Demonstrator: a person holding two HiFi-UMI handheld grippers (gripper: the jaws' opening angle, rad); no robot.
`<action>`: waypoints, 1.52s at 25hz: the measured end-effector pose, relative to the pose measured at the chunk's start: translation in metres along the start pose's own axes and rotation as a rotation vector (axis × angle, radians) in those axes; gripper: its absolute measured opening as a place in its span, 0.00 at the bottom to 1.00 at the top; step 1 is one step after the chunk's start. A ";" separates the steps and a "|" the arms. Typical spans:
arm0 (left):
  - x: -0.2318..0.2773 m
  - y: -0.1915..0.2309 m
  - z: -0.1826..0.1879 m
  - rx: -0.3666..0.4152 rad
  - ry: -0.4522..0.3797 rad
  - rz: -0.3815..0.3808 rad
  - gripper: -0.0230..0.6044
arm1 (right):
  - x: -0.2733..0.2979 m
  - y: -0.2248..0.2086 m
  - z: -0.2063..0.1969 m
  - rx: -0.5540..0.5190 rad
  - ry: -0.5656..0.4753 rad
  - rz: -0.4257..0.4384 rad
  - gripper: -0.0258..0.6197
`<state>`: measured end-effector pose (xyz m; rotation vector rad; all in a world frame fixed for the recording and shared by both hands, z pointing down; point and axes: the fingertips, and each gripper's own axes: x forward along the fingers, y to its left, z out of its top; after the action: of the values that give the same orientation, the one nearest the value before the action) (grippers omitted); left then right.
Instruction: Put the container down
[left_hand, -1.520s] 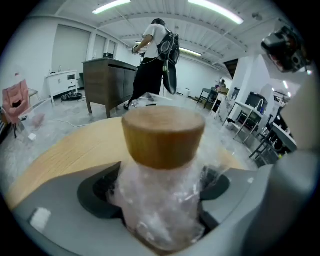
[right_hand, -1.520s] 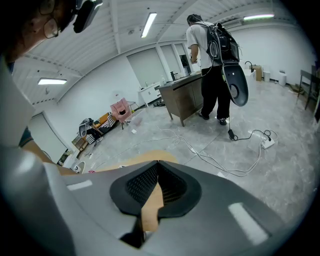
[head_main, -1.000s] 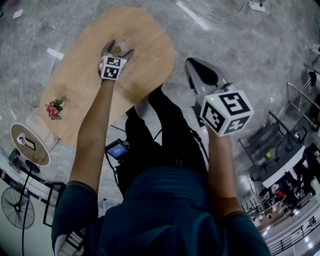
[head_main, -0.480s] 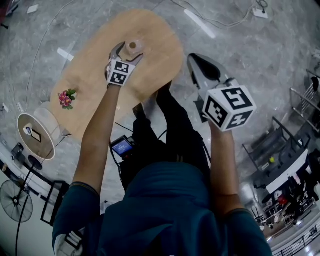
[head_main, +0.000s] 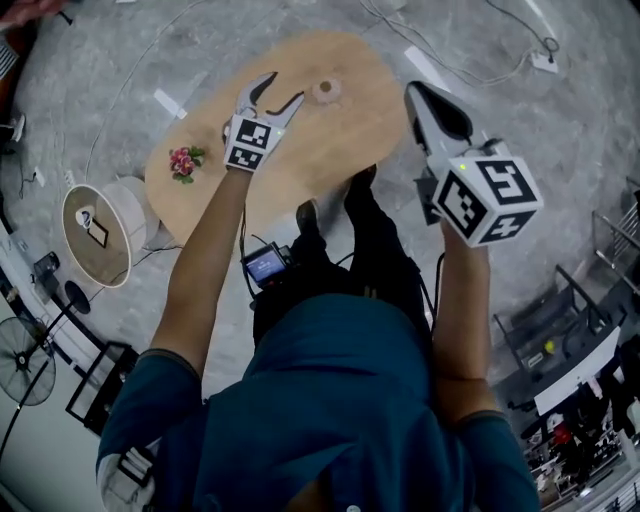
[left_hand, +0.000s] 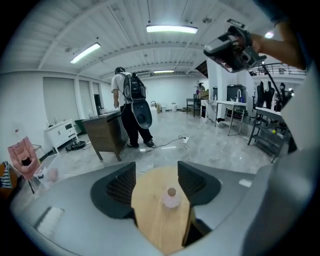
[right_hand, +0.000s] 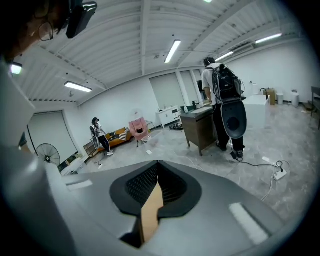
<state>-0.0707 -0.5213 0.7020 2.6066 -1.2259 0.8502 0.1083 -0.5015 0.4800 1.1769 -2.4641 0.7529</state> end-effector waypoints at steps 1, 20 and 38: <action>-0.017 0.010 0.009 0.004 -0.019 0.016 0.44 | 0.001 0.012 0.009 -0.016 -0.011 0.011 0.05; -0.314 0.054 0.201 -0.105 -0.336 0.071 0.18 | -0.096 0.185 0.142 -0.205 -0.241 0.231 0.05; -0.443 -0.004 0.245 -0.073 -0.491 0.004 0.18 | -0.192 0.233 0.152 -0.273 -0.377 0.157 0.05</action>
<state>-0.1868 -0.3090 0.2572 2.8449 -1.3312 0.1530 0.0364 -0.3473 0.1878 1.1126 -2.8779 0.2292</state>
